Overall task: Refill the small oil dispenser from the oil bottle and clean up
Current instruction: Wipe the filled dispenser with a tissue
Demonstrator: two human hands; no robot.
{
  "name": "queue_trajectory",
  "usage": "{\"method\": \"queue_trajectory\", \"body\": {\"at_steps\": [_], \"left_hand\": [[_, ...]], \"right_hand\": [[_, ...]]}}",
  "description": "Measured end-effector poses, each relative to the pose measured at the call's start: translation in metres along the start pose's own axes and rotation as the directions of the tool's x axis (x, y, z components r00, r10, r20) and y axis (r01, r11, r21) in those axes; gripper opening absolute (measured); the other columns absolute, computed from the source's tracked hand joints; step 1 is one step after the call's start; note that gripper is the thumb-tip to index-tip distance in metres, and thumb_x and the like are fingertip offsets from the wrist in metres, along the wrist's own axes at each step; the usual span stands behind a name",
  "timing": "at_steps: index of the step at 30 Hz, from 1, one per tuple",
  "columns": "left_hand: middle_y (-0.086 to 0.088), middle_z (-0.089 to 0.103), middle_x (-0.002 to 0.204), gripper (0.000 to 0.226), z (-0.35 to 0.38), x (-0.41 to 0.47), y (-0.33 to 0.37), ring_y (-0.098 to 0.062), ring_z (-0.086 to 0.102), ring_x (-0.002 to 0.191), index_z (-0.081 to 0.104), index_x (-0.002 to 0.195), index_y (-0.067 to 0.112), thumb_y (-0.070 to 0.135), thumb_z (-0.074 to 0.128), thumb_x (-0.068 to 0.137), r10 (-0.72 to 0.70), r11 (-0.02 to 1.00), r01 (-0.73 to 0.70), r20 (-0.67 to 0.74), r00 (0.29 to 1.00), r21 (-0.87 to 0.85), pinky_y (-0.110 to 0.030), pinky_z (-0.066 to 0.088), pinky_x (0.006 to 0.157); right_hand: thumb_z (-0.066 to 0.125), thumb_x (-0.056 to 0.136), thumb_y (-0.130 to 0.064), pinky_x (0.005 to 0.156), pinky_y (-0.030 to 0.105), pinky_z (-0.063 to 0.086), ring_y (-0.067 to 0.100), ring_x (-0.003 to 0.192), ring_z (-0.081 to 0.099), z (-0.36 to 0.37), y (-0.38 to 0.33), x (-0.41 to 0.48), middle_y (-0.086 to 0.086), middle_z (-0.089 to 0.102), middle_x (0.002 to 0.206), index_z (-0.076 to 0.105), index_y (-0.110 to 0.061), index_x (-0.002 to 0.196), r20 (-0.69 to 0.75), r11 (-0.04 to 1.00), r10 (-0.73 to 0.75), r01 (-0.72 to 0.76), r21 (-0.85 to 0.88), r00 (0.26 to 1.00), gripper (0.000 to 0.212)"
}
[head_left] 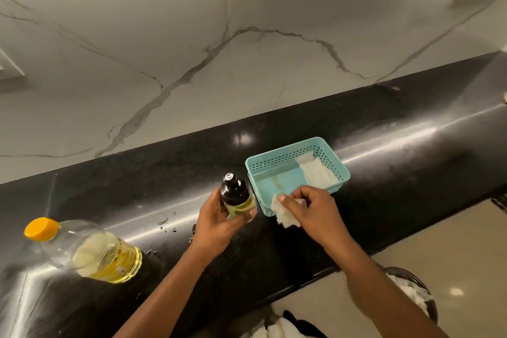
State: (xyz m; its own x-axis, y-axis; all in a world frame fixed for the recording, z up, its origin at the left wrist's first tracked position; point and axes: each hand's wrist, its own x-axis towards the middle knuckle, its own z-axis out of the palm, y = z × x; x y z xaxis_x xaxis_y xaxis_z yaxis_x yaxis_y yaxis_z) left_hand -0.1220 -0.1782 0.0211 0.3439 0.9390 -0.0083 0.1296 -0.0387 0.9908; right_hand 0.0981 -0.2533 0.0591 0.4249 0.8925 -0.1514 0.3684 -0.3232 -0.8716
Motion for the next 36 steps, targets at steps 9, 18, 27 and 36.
{"method": "queue_trajectory", "body": {"at_steps": [9,18,27,36], "left_hand": [[-0.004,0.08,0.117,0.061,0.051,0.078,0.021,-0.025,0.079,0.109,0.068,0.127,0.02,0.01,0.098,0.075,0.041,0.998,-0.041,0.008,0.999,0.053,-0.05,0.064,0.096],[0.001,0.083,0.104,0.066,0.082,0.121,0.003,-0.019,0.081,0.099,0.074,0.111,0.027,0.008,0.105,0.056,-0.116,0.981,0.129,-0.096,0.989,0.142,-0.038,0.067,0.087],[0.008,0.076,0.104,0.064,0.131,0.125,0.0,-0.009,0.073,0.094,0.071,0.116,0.017,-0.004,0.098,0.062,-0.323,0.937,0.35,-0.343,0.882,0.017,-0.021,0.059,0.081],[0.015,0.066,0.09,0.044,0.157,0.129,-0.004,-0.016,0.069,0.093,0.07,0.113,0.022,-0.009,0.074,0.082,-0.434,0.882,0.464,-0.531,0.728,-0.085,-0.016,0.048,0.065]], "right_hand": [[0.086,0.084,-0.029,0.085,0.034,0.062,0.005,0.094,0.072,-0.041,-0.034,0.096,-0.011,0.075,0.108,0.068,-0.035,0.132,0.299,0.898,-0.211,0.305,-0.317,0.931,0.052],[0.09,0.078,-0.024,0.08,0.012,0.046,0.006,0.097,0.067,-0.031,-0.004,0.157,-0.007,0.078,0.116,0.072,-0.026,0.131,0.482,0.848,-0.198,0.396,-0.352,0.853,0.057],[0.091,0.075,-0.032,0.09,0.028,0.056,0.01,0.102,0.072,-0.023,0.024,0.184,-0.005,0.08,0.115,0.074,-0.027,0.127,0.526,0.815,-0.244,0.466,-0.344,0.815,0.055],[0.088,0.076,-0.024,0.097,0.036,0.058,0.015,0.108,0.073,-0.007,0.038,0.201,-0.005,0.079,0.118,0.074,-0.027,0.129,0.569,0.794,-0.292,0.526,-0.303,0.769,0.055]]}}
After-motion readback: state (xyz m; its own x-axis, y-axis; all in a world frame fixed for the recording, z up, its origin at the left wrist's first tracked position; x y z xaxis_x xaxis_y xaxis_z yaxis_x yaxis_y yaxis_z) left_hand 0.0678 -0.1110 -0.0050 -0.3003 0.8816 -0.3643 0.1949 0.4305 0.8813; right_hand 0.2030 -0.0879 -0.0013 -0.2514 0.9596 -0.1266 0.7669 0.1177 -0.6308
